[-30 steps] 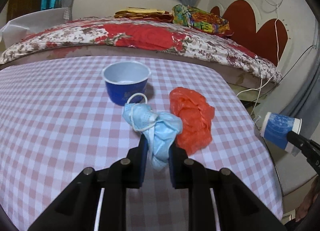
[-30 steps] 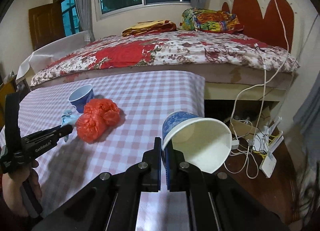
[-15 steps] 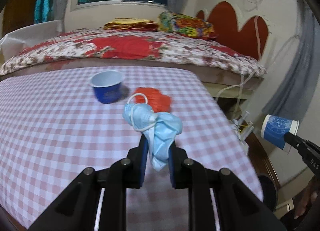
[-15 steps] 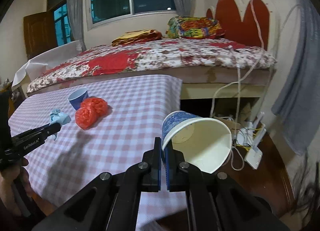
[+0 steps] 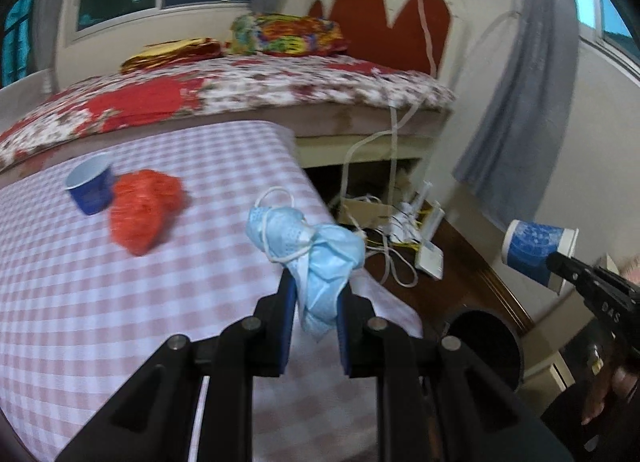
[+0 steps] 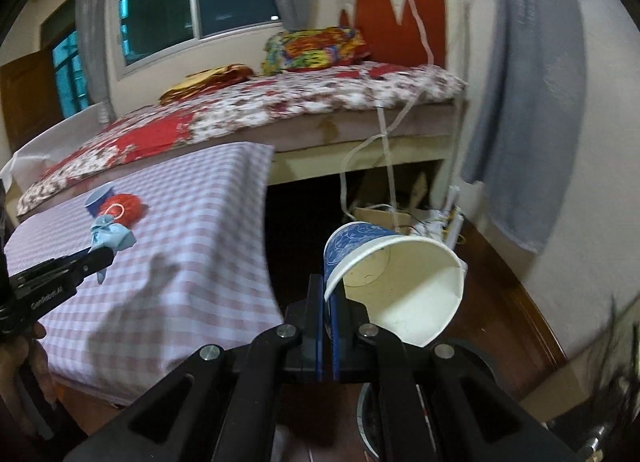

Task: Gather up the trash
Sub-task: 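Carry the face mask and paper cup over the black bin with both tools, then open both tools to drop the mask and paper cup into the bin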

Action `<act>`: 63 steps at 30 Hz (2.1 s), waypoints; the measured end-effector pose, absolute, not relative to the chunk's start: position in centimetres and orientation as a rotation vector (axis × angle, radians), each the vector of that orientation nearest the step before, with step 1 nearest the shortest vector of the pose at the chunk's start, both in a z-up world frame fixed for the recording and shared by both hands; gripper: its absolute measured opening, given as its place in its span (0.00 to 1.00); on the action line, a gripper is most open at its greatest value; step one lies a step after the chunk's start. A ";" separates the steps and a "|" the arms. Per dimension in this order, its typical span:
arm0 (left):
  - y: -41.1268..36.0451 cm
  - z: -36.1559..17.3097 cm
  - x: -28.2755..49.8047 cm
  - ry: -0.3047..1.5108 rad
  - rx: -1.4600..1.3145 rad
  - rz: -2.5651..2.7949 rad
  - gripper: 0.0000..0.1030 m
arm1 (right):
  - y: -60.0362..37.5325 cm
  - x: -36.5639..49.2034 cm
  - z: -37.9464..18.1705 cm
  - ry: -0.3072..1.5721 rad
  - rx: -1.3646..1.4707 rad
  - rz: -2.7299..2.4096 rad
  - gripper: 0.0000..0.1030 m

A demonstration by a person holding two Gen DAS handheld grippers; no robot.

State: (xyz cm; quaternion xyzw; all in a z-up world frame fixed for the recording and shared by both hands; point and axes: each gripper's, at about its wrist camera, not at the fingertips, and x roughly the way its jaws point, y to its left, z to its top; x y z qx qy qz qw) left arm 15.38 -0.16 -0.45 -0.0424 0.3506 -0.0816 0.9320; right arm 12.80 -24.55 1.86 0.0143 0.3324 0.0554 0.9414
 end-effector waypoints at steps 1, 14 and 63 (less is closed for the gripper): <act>-1.0 -0.6 15.4 0.723 -0.075 -0.186 0.19 | -25.1 12.6 1.7 0.680 0.032 0.103 0.03; -7.6 -2.3 15.4 0.774 -0.013 -0.326 0.19 | -29.6 11.9 -1.6 0.731 0.040 0.012 0.03; -23.8 -15.1 16.6 1.074 0.139 -0.701 0.19 | -37.1 10.9 -13.9 1.041 0.072 -0.103 0.03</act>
